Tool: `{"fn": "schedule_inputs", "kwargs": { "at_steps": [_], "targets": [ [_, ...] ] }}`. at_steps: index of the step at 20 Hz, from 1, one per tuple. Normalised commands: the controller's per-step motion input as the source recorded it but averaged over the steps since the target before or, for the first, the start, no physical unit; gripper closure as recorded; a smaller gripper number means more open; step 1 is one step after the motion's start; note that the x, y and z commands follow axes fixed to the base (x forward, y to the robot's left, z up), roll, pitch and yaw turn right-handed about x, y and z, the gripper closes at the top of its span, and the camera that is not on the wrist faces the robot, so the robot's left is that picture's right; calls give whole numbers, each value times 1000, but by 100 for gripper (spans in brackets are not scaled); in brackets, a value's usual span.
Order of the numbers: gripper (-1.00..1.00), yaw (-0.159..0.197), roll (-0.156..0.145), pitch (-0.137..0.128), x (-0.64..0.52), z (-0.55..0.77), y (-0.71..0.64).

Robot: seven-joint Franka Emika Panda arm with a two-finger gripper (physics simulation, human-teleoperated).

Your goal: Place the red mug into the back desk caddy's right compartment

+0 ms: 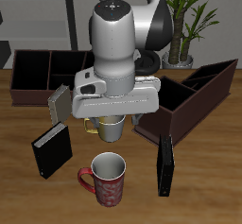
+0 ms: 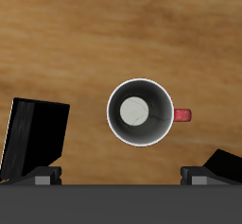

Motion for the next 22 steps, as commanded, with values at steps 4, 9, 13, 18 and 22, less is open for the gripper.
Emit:
{"fn": "schedule_inputs", "kwargs": {
  "at_steps": [4, 9, 13, 18, 22],
  "targets": [
    [-100, 16, -8, 18, 106, -297, 74],
    [-100, -14, -30, -7, 67, -219, -20],
    [-100, -9, -1, 17, 93, -333, 43],
    [-100, -3, 4, 10, 92, -240, 114],
    [-100, -17, 9, 33, 104, -260, 137]
  ]
}}
